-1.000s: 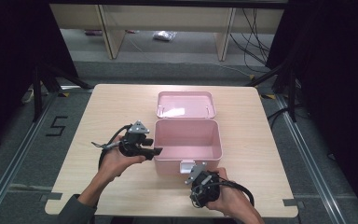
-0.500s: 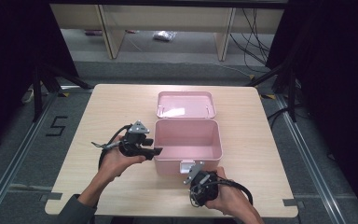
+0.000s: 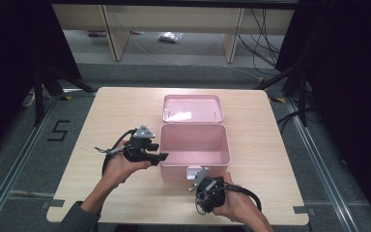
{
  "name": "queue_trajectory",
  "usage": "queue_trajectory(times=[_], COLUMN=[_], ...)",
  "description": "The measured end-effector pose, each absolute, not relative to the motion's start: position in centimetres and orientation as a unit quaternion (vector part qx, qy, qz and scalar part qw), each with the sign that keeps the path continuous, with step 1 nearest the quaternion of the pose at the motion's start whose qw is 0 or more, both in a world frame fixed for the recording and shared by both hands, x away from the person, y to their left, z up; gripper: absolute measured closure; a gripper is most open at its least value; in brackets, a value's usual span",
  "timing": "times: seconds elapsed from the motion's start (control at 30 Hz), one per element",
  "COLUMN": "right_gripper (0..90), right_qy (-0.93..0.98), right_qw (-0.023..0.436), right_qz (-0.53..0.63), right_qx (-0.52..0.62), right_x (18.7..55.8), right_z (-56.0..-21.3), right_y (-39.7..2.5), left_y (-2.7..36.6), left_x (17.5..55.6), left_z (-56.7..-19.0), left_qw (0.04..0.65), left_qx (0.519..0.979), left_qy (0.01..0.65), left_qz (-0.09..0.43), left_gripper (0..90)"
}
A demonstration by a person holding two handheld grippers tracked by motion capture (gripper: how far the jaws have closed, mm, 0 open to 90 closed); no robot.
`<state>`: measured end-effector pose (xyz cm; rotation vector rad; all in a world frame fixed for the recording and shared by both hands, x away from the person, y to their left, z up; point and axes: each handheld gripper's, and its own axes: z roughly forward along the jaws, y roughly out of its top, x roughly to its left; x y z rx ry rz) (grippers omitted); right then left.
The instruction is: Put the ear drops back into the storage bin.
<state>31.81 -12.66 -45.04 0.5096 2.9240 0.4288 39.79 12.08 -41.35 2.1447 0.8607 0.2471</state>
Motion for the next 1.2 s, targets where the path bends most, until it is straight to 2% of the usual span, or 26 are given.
queue_trajectory(times=[0.07,0.63,0.83,1.13,1.2], right_gripper=[52.6,60.1,60.2,60.2,60.2], right_qy=[0.972,0.976,0.977,0.977,0.977], right_qw=[0.080,0.060,0.072,0.054,0.066], right_qz=[0.142,0.130,0.126,0.133,0.127], right_qx=[0.170,0.162,0.159,0.158,0.156], right_x=[31.8,31.9,31.3,31.3,31.3], right_z=[-45.1,-45.2,-44.7,-44.0,-43.6], right_y=[-12.7,-12.5,-12.5,-12.6,-12.7], left_y=[12.1,12.1,12.0,12.0,12.0], left_x=[39.8,39.8,39.8,39.7,39.7], left_z=[-41.4,-41.3,-41.3,-41.3,-41.3], left_qw=[0.398,0.397,0.396,0.394,0.394], left_qx=[0.847,0.847,0.847,0.847,0.847], left_qy=[0.340,0.340,0.340,0.341,0.342], left_qz=[0.097,0.098,0.100,0.103,0.103], left_gripper=[48.6,48.6,48.7,48.7,48.7])
